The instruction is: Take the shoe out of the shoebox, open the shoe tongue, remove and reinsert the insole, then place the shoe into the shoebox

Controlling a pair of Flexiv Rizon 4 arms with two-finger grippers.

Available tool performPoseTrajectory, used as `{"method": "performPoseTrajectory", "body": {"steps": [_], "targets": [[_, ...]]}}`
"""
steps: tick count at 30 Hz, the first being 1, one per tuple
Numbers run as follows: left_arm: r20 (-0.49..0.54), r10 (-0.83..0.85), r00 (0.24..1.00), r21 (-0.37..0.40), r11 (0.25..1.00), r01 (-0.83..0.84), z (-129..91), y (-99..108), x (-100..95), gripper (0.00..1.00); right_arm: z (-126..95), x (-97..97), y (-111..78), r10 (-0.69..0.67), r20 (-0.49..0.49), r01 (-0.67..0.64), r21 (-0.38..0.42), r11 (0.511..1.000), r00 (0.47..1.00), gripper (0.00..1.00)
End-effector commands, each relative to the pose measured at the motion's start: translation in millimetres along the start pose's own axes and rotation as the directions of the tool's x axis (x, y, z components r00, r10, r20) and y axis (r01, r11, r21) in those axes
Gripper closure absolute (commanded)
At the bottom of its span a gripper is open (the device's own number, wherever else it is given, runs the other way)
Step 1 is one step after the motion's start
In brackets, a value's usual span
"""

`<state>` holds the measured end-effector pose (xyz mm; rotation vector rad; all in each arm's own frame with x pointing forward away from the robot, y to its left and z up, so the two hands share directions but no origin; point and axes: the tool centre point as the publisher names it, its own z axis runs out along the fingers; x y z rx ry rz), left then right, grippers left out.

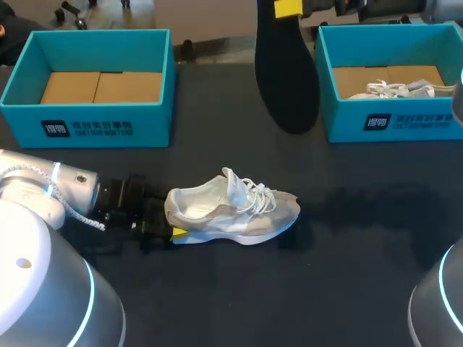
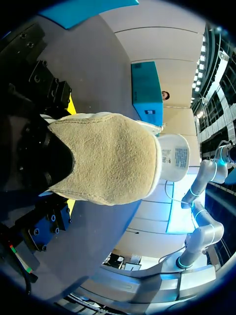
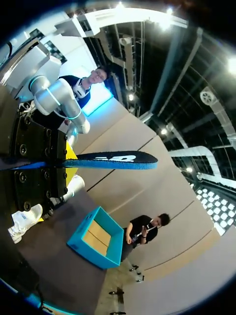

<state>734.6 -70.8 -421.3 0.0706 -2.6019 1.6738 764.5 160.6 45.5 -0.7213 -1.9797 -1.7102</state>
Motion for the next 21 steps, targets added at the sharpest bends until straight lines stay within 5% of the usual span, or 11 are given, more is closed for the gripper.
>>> {"method": "performPoseTrajectory", "body": {"steps": [1,11,21], "targets": [[0.0,0.0,1.0,-0.003,1.0,0.0,2,3,-2.7,1.0,-2,15.4,-12.4,0.007,0.062,-0.006,-0.016,1.0,0.998,1.0],[0.0,0.0,1.0,-0.003,1.0,0.0,2,3,-2.7,1.0,3,42.7,-36.5,0.046,0.059,-0.046,-0.014,0.999,0.997,1.0],[0.0,0.0,1.0,-0.003,1.0,0.0,2,3,-2.7,1.0,5,49.8,-65.8,0.066,0.056,-0.064,-0.041,0.997,0.996,1.0]]}}
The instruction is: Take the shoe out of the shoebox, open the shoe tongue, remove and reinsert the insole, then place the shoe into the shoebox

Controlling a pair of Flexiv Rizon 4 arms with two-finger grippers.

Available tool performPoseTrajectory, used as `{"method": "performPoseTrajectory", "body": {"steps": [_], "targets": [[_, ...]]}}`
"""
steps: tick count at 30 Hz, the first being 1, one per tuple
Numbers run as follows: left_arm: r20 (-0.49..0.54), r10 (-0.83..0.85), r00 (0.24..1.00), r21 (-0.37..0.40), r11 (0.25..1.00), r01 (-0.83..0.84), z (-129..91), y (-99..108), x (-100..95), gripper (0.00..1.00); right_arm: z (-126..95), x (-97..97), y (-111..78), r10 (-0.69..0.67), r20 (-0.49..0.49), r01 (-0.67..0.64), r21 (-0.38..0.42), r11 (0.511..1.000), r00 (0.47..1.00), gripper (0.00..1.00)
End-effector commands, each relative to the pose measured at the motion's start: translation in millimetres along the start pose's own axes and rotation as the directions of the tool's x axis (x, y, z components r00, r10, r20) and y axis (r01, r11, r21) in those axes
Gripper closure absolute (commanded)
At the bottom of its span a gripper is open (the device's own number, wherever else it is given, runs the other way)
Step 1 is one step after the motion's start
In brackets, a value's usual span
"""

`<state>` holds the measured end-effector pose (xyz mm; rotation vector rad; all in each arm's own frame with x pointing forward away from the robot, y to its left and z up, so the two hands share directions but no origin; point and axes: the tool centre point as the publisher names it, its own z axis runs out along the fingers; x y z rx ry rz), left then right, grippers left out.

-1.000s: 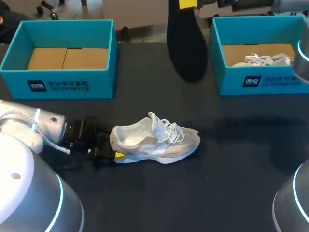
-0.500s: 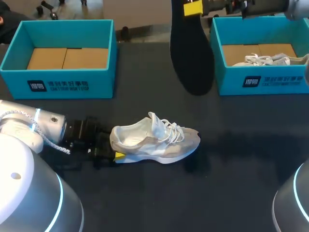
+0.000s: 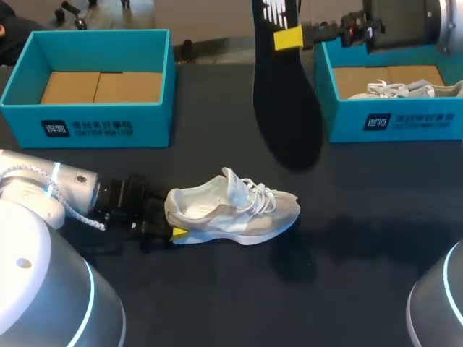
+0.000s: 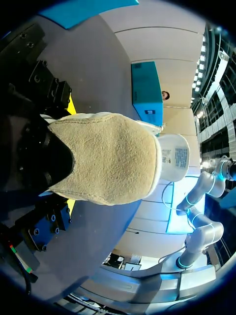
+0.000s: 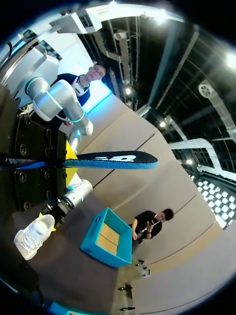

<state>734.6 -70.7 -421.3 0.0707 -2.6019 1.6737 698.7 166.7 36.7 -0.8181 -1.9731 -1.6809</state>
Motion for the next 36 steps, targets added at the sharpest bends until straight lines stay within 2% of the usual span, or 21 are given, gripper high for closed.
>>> {"method": "performPoseTrajectory", "body": {"steps": [1,13,28,36], "targets": [[0.0,0.0,1.0,-0.003,1.0,0.0,2,3,-2.7,1.0,-1,3.3,-20.3,0.018,0.002,-0.018,-0.043,0.999,1.0,1.0],[0.0,0.0,1.0,-0.003,1.0,0.0,2,3,-2.7,1.0,-6,16.0,-47.8,0.048,0.025,-0.046,-0.082,0.996,0.999,1.0],[0.0,0.0,1.0,-0.003,1.0,0.0,2,3,-2.7,1.0,-13,22.7,-66.0,0.064,0.026,-0.061,-0.1,0.993,0.998,1.0],[0.0,0.0,1.0,-0.003,1.0,0.0,2,3,-2.7,1.0,-14,27.3,-69.5,0.057,0.019,-0.055,-0.09,0.994,0.998,1.0]]}}
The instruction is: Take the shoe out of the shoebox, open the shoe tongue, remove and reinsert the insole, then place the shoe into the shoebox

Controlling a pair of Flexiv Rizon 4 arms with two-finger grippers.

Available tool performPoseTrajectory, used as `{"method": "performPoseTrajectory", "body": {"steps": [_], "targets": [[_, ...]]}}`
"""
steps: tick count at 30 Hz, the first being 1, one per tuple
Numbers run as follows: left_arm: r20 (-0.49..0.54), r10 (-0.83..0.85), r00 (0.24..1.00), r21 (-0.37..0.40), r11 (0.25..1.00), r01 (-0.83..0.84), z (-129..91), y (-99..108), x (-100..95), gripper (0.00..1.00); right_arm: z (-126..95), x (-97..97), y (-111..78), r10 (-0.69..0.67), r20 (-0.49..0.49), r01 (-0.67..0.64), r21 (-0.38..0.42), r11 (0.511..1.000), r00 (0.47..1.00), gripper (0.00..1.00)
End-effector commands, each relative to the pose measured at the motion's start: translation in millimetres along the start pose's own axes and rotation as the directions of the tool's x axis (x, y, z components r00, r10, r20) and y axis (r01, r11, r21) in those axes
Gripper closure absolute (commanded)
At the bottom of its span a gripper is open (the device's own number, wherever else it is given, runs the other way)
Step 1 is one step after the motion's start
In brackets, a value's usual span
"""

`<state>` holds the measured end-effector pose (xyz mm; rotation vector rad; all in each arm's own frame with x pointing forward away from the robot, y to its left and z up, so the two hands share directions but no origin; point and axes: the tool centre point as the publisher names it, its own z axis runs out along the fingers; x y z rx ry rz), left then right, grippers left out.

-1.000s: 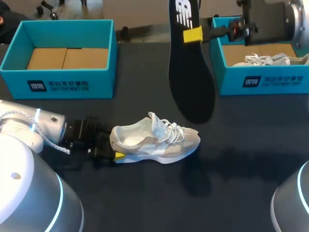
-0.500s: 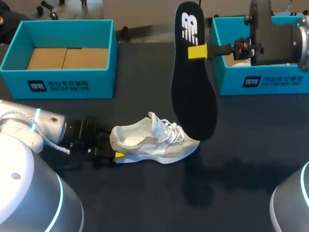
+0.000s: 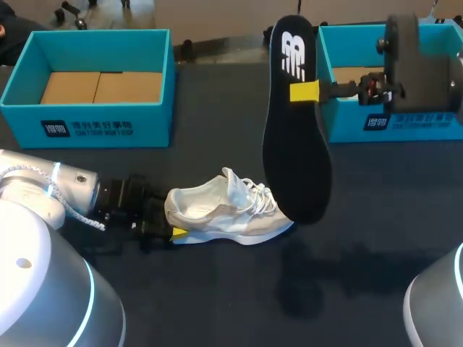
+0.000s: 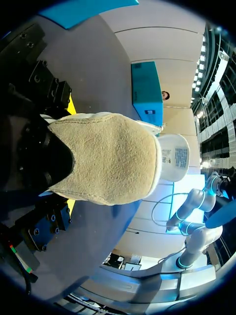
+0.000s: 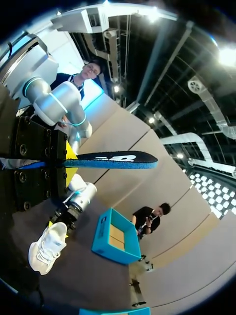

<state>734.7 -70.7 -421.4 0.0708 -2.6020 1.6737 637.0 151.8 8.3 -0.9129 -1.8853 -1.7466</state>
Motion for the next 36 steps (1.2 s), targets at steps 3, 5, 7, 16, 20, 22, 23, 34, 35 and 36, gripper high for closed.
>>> {"method": "performPoseTrajectory", "body": {"steps": [3,5,7,16,20,22,23,34,35,36], "targets": [[0.0,0.0,1.0,-0.003,1.0,0.0,1.6,3.3,-2.6,1.0,0.0,3.6,-8.3,0.001,0.0,-0.001,0.006,1.0,1.0,1.0],[0.0,0.0,1.0,-0.003,1.0,0.0,1.6,3.3,-2.6,1.0,-0.5,3.7,-9.1,-0.007,0.014,0.007,0.001,1.0,1.0,1.0],[0.0,0.0,1.0,-0.003,1.0,0.0,1.6,3.3,-2.6,1.0,-0.5,3.7,-9.1,-0.007,0.014,0.007,0.001,1.0,1.0,1.0],[0.0,0.0,1.0,-0.003,1.0,0.0,1.6,3.3,-2.6,1.0,-0.5,3.7,-9.1,-0.007,0.014,0.007,0.001,1.0,1.0,1.0],[0.0,0.0,1.0,-0.003,1.0,0.0,1.6,3.3,-2.6,1.0,-0.5,3.7,-9.1,-0.007,0.014,0.007,0.001,1.0,1.0,1.0],[0.0,0.0,1.0,-0.003,1.0,0.0,1.6,3.3,-2.6,1.0,-0.5,3.7,-9.1,-0.007,0.014,0.007,0.001,1.0,1.0,1.0],[0.0,0.0,1.0,-0.003,1.0,0.0,1.6,3.3,-2.6,1.0,-0.5,3.7,-9.1,-0.007,0.014,0.007,0.001,1.0,1.0,1.0],[0.002,0.0,1.0,-0.005,1.0,0.0,0.4,2.1,-2.9,0.0,-0.5,3.7,-9.1,-0.007,0.014,0.007,0.001,1.0,1.0,1.0],[0.013,0.004,1.0,-0.014,1.0,-0.004,-0.6,1.2,-3.1,0.0,-0.5,3.7,-9.1,-0.007,0.014,0.007,0.001,1.0,1.0,1.0],[0.008,-0.012,1.0,-0.021,1.0,0.012,-1.7,-0.1,-3.5,0.0,-0.5,3.7,-9.1,-0.007,0.014,0.007,0.001,1.0,1.0,1.0]]}}
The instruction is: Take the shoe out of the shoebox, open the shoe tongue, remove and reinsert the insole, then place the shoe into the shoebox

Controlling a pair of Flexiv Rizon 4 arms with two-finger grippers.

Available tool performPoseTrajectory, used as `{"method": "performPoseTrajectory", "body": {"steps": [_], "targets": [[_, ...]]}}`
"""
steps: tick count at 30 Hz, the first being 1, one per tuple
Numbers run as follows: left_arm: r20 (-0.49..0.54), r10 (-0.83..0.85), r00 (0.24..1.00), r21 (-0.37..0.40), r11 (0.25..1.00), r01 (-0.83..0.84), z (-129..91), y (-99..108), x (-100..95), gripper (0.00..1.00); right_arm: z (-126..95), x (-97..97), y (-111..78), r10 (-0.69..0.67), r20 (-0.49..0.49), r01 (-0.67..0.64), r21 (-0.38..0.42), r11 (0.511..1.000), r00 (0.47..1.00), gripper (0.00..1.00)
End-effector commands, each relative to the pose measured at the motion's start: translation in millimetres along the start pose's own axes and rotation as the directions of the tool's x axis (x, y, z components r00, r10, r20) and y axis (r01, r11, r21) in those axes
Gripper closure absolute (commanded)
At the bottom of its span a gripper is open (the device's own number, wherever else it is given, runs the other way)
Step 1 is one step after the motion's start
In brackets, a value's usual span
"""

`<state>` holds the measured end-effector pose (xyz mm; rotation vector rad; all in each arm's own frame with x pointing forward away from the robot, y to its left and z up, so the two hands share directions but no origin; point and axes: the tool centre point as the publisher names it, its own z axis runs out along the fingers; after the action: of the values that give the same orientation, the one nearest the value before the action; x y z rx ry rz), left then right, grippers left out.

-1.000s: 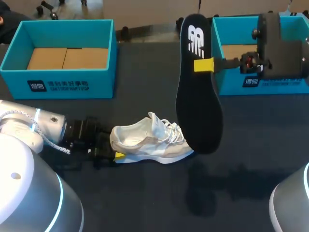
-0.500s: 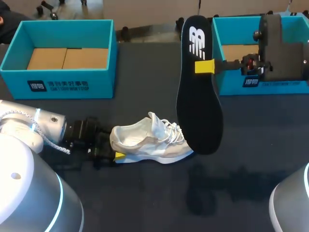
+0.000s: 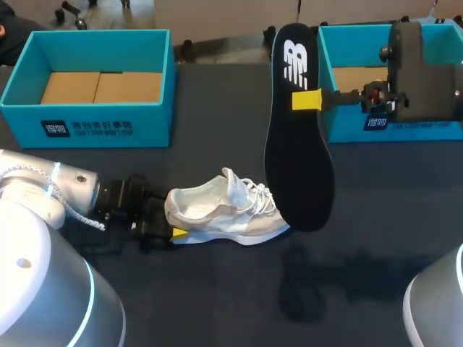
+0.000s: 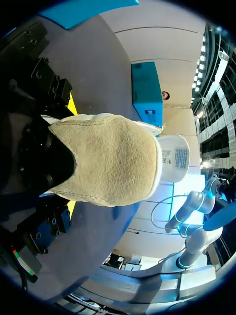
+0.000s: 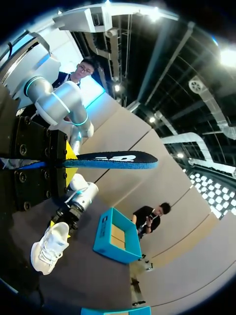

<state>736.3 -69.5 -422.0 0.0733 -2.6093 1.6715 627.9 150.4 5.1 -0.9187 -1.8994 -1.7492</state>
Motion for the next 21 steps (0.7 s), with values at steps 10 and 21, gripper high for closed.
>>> {"method": "performPoseTrajectory", "body": {"steps": [10,21], "targets": [[-0.006,0.04,0.999,-0.146,0.988,-0.041,-13,-9,-1.2,0.0,2,-0.1,-0.4,0.001,0.002,-0.001,0.0,1.0,1.0,1.0],[-0.063,0.141,0.988,-0.334,0.93,-0.154,-34,-19,3.7,0.0,2,-0.1,-0.4,0.001,0.002,-0.001,0.0,1.0,1.0,1.0]]}}
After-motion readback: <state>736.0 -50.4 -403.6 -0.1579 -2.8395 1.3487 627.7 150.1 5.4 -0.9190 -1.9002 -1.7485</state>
